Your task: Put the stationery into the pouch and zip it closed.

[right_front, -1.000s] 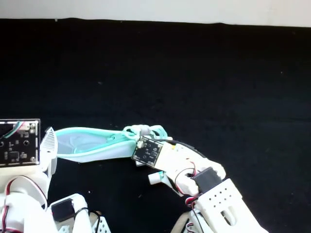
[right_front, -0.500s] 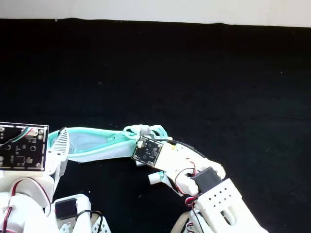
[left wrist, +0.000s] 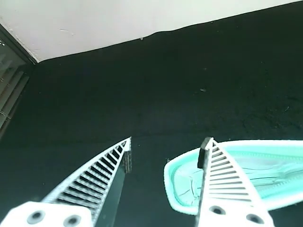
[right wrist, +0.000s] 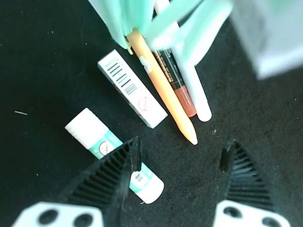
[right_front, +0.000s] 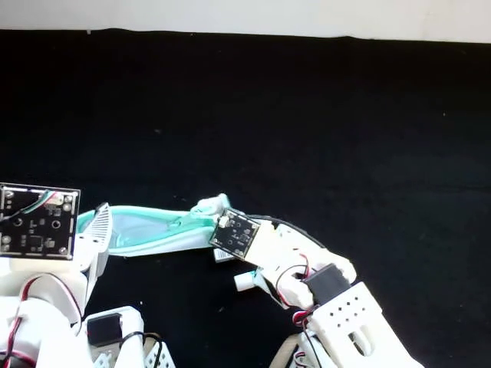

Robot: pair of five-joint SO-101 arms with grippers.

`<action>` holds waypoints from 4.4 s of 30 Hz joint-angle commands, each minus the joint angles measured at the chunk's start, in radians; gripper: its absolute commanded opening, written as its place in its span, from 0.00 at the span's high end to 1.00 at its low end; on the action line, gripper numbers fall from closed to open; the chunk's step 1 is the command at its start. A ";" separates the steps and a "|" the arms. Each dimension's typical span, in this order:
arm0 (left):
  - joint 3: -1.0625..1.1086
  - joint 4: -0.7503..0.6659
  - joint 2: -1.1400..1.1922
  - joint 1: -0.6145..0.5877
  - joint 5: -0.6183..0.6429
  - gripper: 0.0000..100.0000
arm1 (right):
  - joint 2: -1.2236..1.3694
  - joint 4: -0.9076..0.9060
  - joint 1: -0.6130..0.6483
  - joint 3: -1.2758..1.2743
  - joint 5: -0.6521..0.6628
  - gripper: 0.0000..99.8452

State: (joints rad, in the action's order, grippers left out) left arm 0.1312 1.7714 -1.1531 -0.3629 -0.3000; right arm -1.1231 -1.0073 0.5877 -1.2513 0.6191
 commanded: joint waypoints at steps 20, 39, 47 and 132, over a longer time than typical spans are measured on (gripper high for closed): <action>0.127 0.000 -0.001 0.012 -0.008 1.00 | -0.008 0.019 0.004 0.019 -0.012 0.73; -0.002 -0.107 0.070 0.013 -0.026 0.99 | -0.008 0.015 0.004 0.007 -0.012 0.73; 0.101 -0.276 0.097 -0.036 -0.026 0.99 | -0.008 0.019 0.005 -0.018 -0.012 0.73; 0.352 -0.330 0.097 -0.243 -0.026 0.99 | 0.591 0.410 0.460 1.221 -0.781 0.99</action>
State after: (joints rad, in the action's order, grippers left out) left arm 0.4795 1.4277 -1.0702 -0.6053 -0.3245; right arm -0.5769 -0.6191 0.9482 -0.1297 -0.1511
